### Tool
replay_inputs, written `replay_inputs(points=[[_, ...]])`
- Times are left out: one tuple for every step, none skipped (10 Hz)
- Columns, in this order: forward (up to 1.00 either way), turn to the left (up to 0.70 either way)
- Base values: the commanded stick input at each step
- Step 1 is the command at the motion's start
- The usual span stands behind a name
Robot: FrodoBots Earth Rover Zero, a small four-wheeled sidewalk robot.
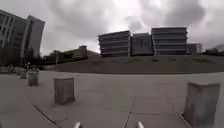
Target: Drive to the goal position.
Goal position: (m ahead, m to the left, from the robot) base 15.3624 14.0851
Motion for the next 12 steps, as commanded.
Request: replay_inputs(points=[[1.00,0.00],[1.00,0.00],[1.00,0.00],[1.00,0.00],[1.00,0.00],[1.00,0.00],[1.00,0.00],[1.00,0.00],[1.00,0.00],[1.00,0.00],[1.00,0.00],[1.00,0.00]])
